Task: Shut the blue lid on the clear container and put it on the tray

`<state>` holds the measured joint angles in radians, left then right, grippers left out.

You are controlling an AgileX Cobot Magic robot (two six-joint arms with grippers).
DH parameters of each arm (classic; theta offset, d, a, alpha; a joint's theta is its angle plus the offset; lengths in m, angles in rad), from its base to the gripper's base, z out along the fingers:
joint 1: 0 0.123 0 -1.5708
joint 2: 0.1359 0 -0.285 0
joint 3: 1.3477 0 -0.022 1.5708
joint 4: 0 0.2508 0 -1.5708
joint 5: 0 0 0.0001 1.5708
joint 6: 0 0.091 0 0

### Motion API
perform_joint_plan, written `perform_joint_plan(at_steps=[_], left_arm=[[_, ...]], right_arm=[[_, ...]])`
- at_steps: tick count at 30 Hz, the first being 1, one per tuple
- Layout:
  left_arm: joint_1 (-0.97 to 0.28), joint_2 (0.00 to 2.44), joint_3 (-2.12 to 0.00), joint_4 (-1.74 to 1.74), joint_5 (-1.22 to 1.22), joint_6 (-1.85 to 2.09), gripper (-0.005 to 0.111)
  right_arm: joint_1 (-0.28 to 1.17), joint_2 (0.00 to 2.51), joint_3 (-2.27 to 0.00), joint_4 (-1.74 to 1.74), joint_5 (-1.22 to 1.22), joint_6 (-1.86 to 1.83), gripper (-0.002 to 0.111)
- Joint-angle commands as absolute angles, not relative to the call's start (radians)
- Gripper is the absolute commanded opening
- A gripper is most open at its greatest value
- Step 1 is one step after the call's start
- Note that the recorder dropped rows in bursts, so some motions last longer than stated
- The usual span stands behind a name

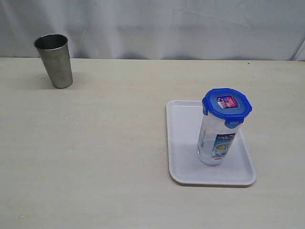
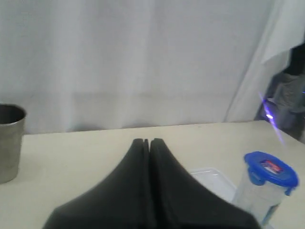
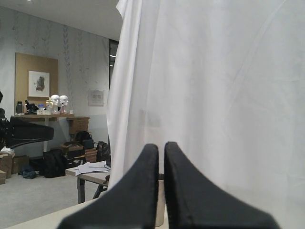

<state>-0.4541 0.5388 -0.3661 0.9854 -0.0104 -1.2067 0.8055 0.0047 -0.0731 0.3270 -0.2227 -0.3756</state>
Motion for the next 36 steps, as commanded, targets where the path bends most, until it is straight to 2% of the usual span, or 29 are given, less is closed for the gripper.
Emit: perform_joint_plan(at_steps=[1, 5, 8, 12, 23, 31, 36], left_arm=[[-0.454, 0.489, -0.362, 0.724, 0.131, -0.979, 0.0], [-0.436, 0.449, -0.362, 0.418, 0.146, -0.539, 0.0], [-0.379, 0.428, -0.362, 0.16, 0.146, -0.237, 0.0], [-0.29, 0.39, -0.36, -0.042, 0.144, -0.063, 0.0], [-0.133, 0.187, -0.218, -0.044, 0.098, -0.052, 0.0], [0.065, 0.044, -0.098, -0.026, 0.098, -0.05, 0.0], [0.075, 0.0, -0.027, 0.097, 0.102, -0.048, 0.0]], right_arm=[[0.803, 0.0, -0.07, 0.325, -0.219, -0.374, 0.005], [0.803, 0.0, -0.07, 0.325, -0.219, -0.374, 0.005], [0.803, 0.0, -0.07, 0.325, -0.219, -0.374, 0.005], [0.803, 0.0, -0.07, 0.325, -0.219, -0.374, 0.005], [0.803, 0.0, -0.07, 0.325, -0.219, -0.374, 0.005], [0.803, 0.0, -0.07, 0.325, -0.219, -0.374, 0.005], [0.803, 0.0, -0.07, 0.325, -0.219, -0.374, 0.005]])
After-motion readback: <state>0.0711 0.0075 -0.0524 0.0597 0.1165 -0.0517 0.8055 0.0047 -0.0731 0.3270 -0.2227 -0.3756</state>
